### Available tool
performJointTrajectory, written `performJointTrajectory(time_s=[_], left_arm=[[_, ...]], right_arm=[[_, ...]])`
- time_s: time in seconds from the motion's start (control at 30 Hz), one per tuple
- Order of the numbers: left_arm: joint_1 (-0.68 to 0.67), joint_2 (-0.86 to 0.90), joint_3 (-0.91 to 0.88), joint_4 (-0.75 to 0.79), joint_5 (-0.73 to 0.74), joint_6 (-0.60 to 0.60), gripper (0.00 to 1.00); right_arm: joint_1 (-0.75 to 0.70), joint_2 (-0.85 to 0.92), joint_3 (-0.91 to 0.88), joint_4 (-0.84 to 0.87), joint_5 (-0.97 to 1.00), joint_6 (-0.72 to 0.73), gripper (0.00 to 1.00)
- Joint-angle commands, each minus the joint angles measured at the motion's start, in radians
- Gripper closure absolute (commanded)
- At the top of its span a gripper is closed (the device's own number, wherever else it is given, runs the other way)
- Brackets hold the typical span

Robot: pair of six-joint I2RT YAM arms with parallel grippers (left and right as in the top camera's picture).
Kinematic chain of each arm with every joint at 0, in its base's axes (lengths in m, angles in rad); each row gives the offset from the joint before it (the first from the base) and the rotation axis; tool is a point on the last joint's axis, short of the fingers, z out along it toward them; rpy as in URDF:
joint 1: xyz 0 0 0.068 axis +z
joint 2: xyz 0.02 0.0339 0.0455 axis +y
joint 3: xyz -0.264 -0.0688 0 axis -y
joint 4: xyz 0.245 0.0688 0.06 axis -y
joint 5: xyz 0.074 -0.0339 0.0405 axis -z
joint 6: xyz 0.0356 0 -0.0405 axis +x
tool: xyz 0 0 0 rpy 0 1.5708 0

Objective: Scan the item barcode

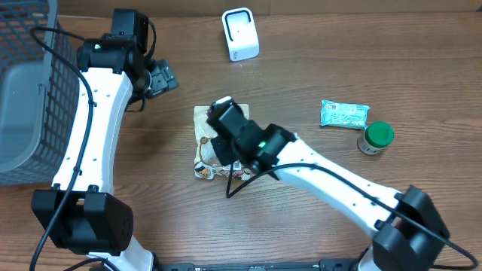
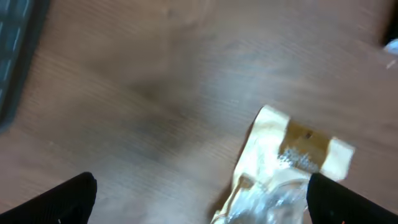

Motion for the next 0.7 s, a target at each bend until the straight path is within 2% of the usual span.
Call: performJointTrajectory(time_s=[0.0, 0.13, 0.27, 0.3, 0.33, 0.37, 0.4, 0.43, 0.5, 0.57, 0.67], left_arm=[[-0.002, 0.008, 0.000, 0.058, 0.016, -0.014, 0.00], [-0.002, 0.008, 0.000, -0.001, 0.150, -0.025, 0.00], [-0.009, 0.008, 0.000, -0.025, 0.299, -0.001, 0.00], [-0.011, 0.008, 0.000, -0.021, 0.359, 0.028, 0.03], [-0.012, 0.008, 0.000, -0.008, 0.424, 0.088, 0.10], [-0.015, 0.008, 0.000, 0.006, 0.501, 0.153, 0.24], [-0.023, 0.008, 0.000, 0.018, 0.607, 0.223, 0.44], [-0.031, 0.008, 0.000, 0.018, 0.658, 0.237, 0.48], [-0.046, 0.008, 0.000, 0.021, 0.695, 0.237, 0.46], [-0.067, 0.008, 0.000, 0.025, 0.695, 0.233, 0.46], [-0.084, 0.008, 0.000, 0.024, 0.695, 0.232, 0.48]], right_arm=[[-0.082, -0.035, 0.019, -0.018, -0.200, 0.005, 0.96], [-0.210, -0.039, 0.019, -0.030, -0.499, -0.008, 0.96], [-0.292, -0.039, 0.018, -0.040, -0.697, -0.059, 0.96], [-0.302, -0.039, 0.018, -0.039, -0.745, -0.085, 0.96], [-0.309, -0.039, 0.018, -0.035, -0.773, -0.087, 0.96], [-0.316, -0.039, 0.018, -0.030, -0.798, -0.087, 0.96], [-0.324, -0.039, 0.018, -0.019, -0.830, -0.087, 0.96], [-0.331, -0.039, 0.018, -0.004, -0.865, -0.087, 0.96], [-0.341, -0.039, 0.018, 0.035, -0.947, -0.087, 0.96], [-0.354, -0.039, 0.018, 0.091, -1.046, -0.087, 0.96], [-0.365, -0.039, 0.018, 0.127, -1.075, -0.079, 0.96]])
